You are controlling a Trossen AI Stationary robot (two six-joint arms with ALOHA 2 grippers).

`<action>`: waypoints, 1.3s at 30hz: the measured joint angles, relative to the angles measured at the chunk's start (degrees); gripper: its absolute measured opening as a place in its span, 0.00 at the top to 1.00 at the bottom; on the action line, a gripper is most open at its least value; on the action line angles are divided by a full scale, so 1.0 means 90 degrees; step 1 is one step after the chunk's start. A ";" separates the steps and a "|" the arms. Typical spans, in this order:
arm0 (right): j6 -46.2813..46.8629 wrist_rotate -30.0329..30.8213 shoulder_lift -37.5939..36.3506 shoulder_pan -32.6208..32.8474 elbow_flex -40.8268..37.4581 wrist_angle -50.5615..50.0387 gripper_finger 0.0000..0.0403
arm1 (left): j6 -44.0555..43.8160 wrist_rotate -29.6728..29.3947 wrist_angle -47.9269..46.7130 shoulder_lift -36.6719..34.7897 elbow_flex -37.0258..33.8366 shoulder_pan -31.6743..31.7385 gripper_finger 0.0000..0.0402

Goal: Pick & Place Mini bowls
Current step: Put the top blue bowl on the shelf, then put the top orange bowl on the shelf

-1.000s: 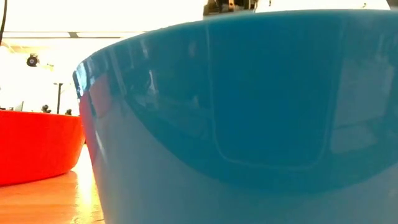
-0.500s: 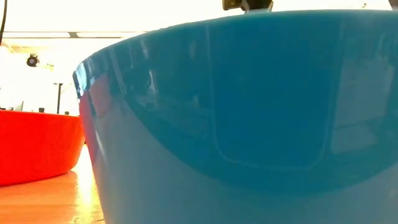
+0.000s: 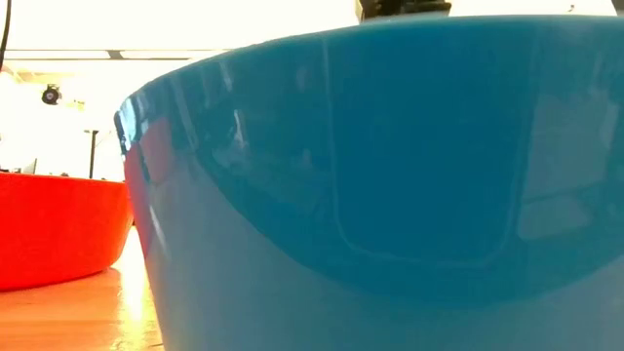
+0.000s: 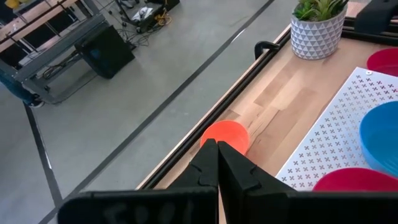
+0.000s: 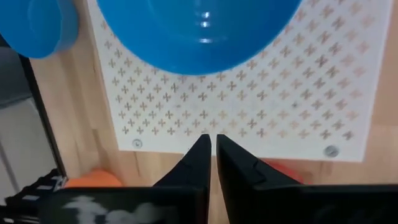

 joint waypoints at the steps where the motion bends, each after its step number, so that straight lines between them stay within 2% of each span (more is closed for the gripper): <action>1: 0.0056 -0.0004 0.0000 0.0015 -0.0034 0.0000 0.95 | 0.0013 0.0000 0.0000 -0.0002 0.0000 0.0002 1.00; 7: 0.0173 -0.0005 0.0012 0.0140 -0.0251 0.0072 0.96 | 0.0216 0.0000 0.0030 -0.0002 0.0000 0.0001 1.00; 13: 0.0447 -0.0004 0.0022 0.0171 -0.0486 0.0883 0.96 | 0.0308 -0.0001 0.0038 -0.0002 0.0000 0.0002 1.00; 17: 0.0548 -0.0004 0.0027 0.0170 -0.0593 0.1027 0.96 | 0.0310 -0.0002 0.0041 -0.0002 0.0000 0.0002 1.00; 30: 0.0595 -0.0001 0.0054 0.0171 -0.0621 0.1650 0.96 | 0.0313 -0.0002 0.0044 -0.0002 0.0000 0.0001 1.00; 39: 0.0534 0.0011 -0.0033 0.0166 -0.0576 0.1392 0.96 | 0.0310 0.0035 0.0041 -0.0002 0.0000 0.0002 1.00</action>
